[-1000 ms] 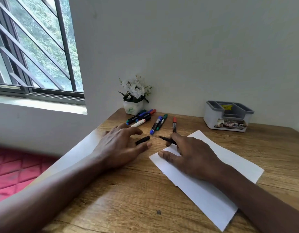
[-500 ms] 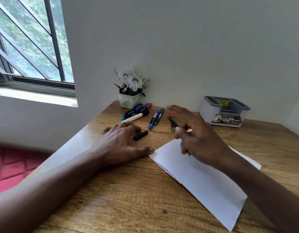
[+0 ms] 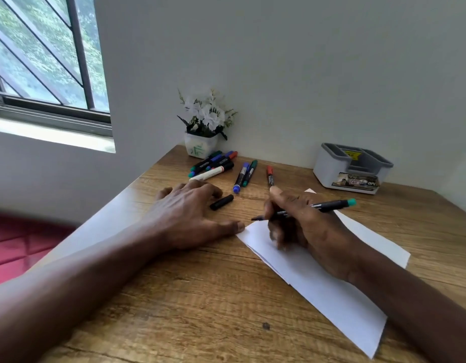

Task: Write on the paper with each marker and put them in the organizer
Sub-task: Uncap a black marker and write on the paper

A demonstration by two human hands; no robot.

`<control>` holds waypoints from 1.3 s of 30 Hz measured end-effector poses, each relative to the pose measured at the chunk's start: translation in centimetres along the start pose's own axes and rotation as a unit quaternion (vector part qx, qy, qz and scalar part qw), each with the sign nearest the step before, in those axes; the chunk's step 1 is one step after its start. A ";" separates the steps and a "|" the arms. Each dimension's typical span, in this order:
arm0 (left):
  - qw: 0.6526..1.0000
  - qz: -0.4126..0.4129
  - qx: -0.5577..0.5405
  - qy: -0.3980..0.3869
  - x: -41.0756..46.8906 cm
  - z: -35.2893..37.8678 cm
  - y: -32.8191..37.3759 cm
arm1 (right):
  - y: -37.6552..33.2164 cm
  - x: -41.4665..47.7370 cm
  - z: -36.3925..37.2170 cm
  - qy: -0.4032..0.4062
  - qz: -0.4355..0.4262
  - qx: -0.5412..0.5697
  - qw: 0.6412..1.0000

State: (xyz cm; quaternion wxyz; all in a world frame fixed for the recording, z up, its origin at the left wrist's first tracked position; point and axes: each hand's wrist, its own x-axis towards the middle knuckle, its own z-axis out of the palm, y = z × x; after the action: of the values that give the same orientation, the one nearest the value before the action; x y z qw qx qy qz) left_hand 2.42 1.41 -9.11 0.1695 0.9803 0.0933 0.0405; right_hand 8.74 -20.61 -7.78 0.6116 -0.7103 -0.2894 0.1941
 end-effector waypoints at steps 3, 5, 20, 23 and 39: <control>1.000 0.002 0.000 0.005 0.0 0.1 -0.1 | -0.1 -0.2 0.5 -0.016 -0.003 -0.006 1.000; 1.000 0.004 0.002 0.007 0.0 0.1 -0.1 | -0.1 -0.2 0.9 -0.013 -0.012 -0.049 0.999; 1.000 0.003 -0.009 -0.006 0.1 -0.2 -0.1 | 0.9 0.5 1.8 0.042 -0.087 -0.206 0.974; 1.000 0.002 -0.006 -0.003 0.2 -0.1 -0.1 | 1.3 0.8 1.8 0.051 -0.101 -0.229 0.967; 1.000 -0.006 0.004 -0.005 0.5 0.0 -0.2 | 1.4 0.9 1.9 0.046 -0.112 -0.253 0.960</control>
State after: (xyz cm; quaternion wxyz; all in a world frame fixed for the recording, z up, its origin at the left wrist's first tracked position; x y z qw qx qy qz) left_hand 2.83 1.70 -9.16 0.1665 0.9806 0.0981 0.0340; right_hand 8.49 -18.74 -9.40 0.4425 -0.8131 -0.3779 0.0122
